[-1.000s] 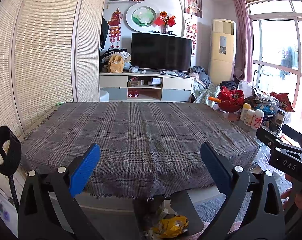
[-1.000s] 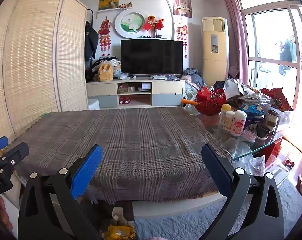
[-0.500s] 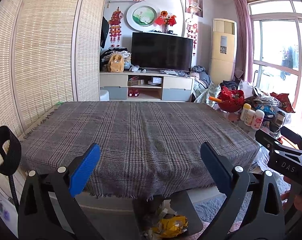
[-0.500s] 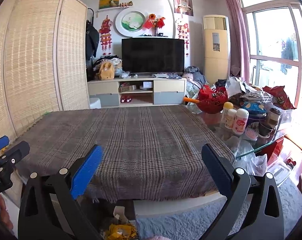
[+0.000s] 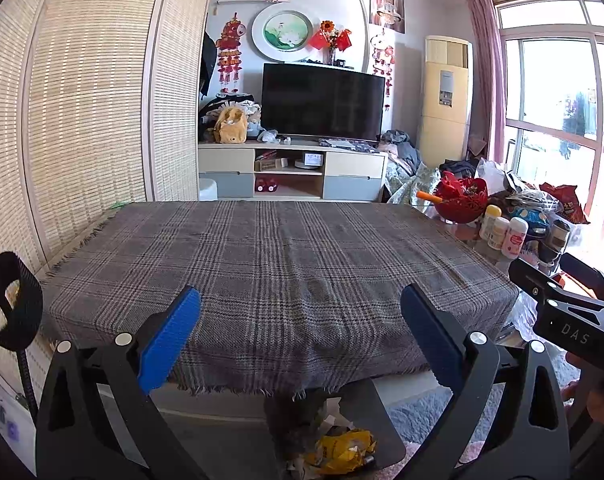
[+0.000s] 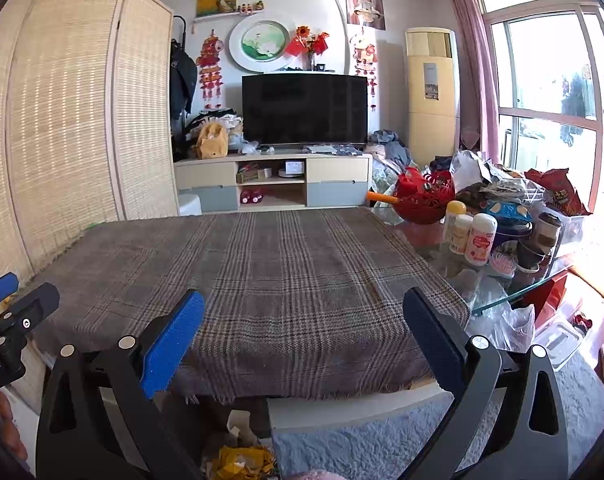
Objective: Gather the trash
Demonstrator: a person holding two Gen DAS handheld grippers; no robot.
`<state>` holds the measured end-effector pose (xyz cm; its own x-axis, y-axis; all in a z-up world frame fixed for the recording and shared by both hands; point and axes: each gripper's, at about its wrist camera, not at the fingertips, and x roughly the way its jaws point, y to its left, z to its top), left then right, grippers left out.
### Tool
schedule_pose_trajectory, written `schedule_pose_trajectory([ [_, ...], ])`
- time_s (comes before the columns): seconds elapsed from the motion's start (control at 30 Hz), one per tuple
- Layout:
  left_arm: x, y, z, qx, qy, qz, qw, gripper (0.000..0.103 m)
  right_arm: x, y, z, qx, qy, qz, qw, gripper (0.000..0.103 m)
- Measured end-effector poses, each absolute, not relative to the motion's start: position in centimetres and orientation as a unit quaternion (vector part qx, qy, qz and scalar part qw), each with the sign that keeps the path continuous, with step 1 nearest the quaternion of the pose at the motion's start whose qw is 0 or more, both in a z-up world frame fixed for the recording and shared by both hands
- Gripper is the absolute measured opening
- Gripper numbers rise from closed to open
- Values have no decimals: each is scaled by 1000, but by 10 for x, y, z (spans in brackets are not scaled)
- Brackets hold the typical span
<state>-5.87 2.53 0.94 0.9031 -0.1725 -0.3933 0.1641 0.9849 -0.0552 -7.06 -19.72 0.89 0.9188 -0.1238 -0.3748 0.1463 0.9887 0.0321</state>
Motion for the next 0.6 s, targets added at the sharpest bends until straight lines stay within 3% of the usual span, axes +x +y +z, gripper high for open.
schedule_pose_trajectory([
  [0.6, -55, 23, 10, -9, 205, -87, 975, 95, -68, -204, 5, 38, 196, -66, 978, 100],
])
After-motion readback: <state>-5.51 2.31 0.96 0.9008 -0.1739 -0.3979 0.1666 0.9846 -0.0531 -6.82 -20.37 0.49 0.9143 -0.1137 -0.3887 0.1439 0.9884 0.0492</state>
